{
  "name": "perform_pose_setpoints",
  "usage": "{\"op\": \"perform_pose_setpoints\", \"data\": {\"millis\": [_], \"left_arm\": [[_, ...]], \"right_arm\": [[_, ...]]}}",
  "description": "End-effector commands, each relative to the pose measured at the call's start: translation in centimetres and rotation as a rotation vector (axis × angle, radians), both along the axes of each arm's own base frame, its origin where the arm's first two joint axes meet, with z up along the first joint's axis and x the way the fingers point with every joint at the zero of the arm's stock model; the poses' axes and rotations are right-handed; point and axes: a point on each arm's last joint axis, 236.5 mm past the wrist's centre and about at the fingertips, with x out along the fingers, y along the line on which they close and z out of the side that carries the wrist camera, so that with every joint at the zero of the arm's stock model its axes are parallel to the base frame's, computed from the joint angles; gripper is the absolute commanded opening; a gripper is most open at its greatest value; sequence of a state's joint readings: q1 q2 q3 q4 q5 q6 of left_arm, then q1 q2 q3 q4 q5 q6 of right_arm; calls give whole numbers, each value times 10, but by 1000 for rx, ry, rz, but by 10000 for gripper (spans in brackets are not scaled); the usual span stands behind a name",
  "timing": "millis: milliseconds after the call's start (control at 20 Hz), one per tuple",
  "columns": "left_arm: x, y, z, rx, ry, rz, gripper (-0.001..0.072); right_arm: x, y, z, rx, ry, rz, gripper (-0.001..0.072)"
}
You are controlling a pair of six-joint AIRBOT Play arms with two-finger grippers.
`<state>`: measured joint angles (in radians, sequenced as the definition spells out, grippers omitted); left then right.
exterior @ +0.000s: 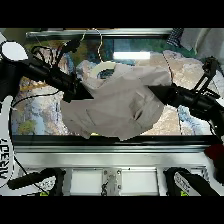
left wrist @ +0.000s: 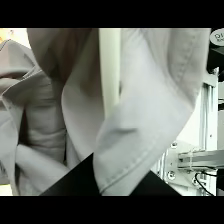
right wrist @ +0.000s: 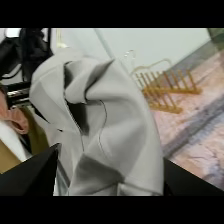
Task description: Fold the clothes and pants, and hang the long-sleeved shirts on hangers.
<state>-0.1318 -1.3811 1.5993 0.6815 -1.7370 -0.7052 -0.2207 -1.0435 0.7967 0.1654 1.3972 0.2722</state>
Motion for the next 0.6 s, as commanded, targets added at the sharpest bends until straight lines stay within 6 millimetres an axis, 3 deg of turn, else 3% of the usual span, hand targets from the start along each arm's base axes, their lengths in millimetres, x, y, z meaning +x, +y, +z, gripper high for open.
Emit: {"op": "perform_pose_setpoints", "data": {"millis": [0,150,250,550], "left_arm": [[4,8,-15,86,-31,-3,12],[7,9,-25,143,-56,-2,13],[6,5,-26,146,-73,-15,12],[-4,0,-27,138,-142,-139,13]], "right_arm": [[21,-45,-20,-91,16,-142,530],[31,-89,-20,-90,21,-262,531],[34,-109,-24,-109,27,-311,531],[14,-115,-71,-426,73,-251,531]]}}
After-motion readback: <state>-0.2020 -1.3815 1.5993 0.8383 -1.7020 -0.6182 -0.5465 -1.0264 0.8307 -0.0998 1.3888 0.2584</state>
